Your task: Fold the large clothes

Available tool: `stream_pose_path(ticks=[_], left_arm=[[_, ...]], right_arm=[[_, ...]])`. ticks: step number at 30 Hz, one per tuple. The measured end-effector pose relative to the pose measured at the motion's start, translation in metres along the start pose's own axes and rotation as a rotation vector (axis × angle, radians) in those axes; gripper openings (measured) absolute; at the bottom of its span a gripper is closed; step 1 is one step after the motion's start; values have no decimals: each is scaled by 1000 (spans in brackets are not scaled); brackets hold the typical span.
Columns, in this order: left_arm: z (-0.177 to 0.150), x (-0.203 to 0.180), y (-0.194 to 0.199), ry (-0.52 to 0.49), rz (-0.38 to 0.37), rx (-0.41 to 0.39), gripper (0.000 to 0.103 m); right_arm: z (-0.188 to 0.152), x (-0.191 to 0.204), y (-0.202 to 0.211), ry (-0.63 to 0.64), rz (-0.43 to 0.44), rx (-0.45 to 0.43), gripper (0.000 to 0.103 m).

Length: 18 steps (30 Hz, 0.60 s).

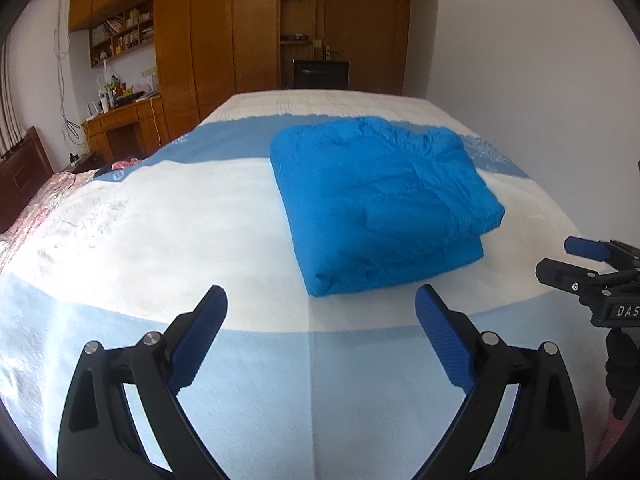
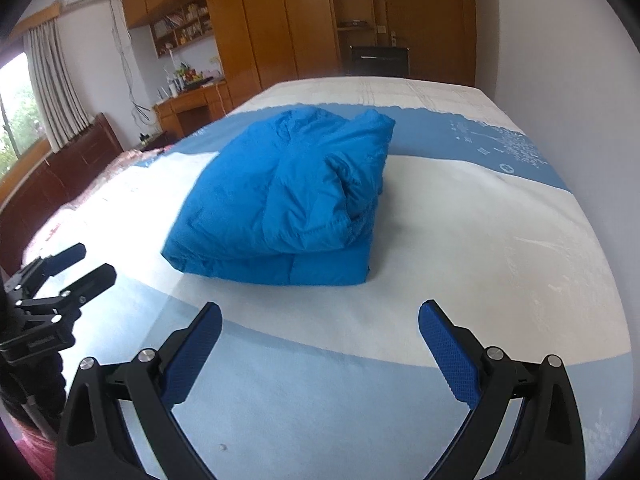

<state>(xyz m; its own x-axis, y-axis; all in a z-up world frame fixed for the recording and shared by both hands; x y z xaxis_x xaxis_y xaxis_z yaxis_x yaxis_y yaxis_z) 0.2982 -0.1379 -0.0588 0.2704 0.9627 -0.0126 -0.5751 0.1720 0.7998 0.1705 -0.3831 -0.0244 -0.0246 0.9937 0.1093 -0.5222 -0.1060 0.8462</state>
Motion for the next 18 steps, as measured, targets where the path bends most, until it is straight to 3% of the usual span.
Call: stream_pose_path(ticks=[5, 18], left_arm=[[-6, -1, -10, -1, -7, 43, 94], [-11, 4, -13, 15, -5, 61, 94]], right_arm=[[-4, -1, -8, 8, -9, 31, 99], [-9, -5, -9, 27, -17, 41, 99]])
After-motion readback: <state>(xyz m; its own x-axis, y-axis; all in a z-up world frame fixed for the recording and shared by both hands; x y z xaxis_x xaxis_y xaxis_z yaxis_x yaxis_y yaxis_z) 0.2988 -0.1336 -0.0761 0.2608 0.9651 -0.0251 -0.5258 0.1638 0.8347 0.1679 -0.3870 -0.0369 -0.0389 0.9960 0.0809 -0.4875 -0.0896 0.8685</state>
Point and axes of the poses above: each gripper's, at about its wrist camera, not at the fingertips, and y roughly against the way its jaws point, x to its left, z to its top, the point moved 5 cm from there along -y, roughly the way its jaws point, and after that the axes turned 12 degrees about x, right-handed, at the moved point
